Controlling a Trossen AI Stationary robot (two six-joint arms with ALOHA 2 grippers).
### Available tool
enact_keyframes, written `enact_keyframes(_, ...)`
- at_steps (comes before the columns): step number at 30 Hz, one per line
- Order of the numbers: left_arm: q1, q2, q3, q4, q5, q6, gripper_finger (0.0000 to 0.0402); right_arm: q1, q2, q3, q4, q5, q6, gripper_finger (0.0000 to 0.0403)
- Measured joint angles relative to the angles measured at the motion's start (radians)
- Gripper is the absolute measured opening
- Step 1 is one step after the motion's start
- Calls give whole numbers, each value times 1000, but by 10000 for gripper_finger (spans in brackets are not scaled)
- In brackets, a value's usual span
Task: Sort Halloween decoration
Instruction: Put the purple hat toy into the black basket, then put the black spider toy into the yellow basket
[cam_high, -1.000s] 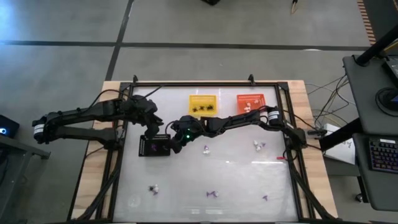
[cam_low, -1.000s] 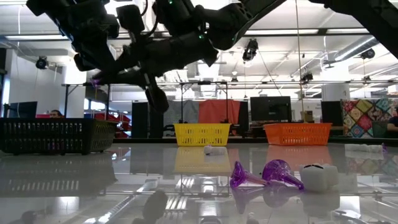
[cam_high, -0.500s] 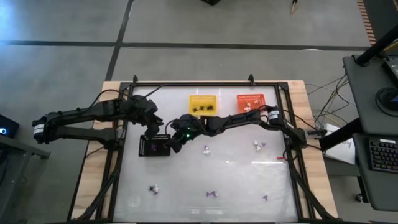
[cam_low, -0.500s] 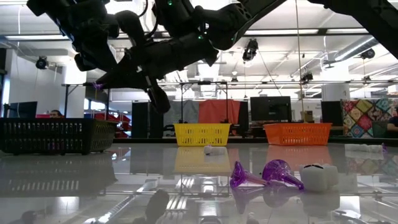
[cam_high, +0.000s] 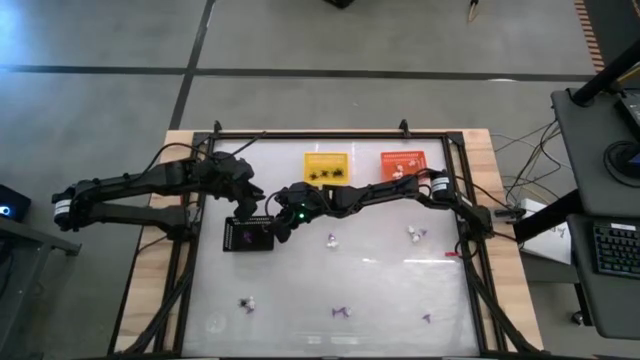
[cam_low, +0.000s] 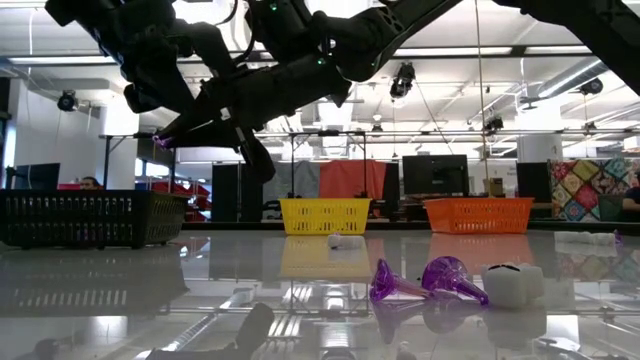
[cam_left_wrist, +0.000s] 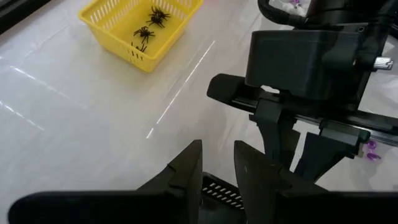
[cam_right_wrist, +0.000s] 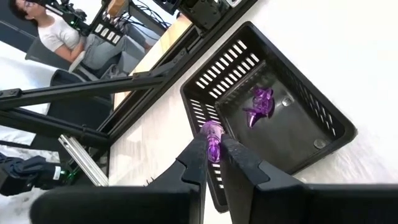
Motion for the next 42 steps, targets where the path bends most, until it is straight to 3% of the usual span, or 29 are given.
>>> enact_keyframes(25,0,0,0,0,32,-12,75,-2,-3,29,5,44,-94,35)
enact_keyframes(37,0,0,0,-2,27,1,75,-5,-3,28,5,42,-129,101)
enact_keyframes(42,0,0,0,-45,-74,3,75,-19,-25,27,-60,41,-120,109)
